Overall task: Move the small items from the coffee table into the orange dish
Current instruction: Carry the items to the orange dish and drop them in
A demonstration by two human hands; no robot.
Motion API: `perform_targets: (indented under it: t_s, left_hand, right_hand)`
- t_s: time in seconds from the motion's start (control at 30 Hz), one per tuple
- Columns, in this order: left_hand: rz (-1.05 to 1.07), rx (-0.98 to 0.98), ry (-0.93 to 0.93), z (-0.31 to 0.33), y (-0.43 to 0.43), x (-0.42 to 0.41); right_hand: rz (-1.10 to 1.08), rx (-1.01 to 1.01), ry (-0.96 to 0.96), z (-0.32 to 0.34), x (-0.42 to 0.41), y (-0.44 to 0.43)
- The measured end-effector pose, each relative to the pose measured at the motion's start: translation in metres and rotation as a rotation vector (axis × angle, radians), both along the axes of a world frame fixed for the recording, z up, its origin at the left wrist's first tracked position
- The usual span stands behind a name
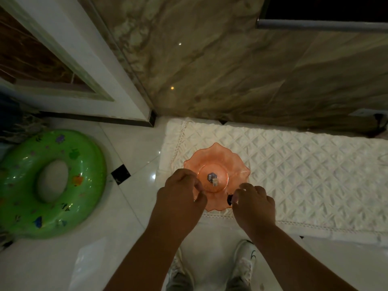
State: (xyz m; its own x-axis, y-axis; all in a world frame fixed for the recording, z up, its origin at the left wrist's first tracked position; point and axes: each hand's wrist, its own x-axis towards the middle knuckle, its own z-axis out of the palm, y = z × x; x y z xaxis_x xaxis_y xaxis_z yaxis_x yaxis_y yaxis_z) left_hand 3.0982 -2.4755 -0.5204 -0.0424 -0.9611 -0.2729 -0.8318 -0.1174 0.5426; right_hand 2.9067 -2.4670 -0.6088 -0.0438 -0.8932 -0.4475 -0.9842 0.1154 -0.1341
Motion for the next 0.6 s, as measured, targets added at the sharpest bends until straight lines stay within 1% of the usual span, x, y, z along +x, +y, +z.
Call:
perform_targets:
  t_s: [0.13, 0.27, 0.4, 0.6]
  left_hand:
    - [0.021, 0.024, -0.032, -0.010, -0.006, 0.000]
    - [0.031, 0.037, -0.098, -0.023, -0.009, 0.001]
    - [0.038, 0.060, -0.118, -0.042, -0.009, 0.001]
    - [0.059, 0.118, -0.121, -0.072, -0.010, 0.001]
  right_hand:
    - [-0.033, 0.077, -0.037, 0.004, 0.002, -0.007]
    - [-0.097, 0.064, -0.062, 0.013, -0.001, -0.013]
    - [-0.178, 0.039, -0.165, 0.016, -0.009, -0.019]
    - [-0.148, 0.027, -0.186, 0.008, -0.015, -0.027]
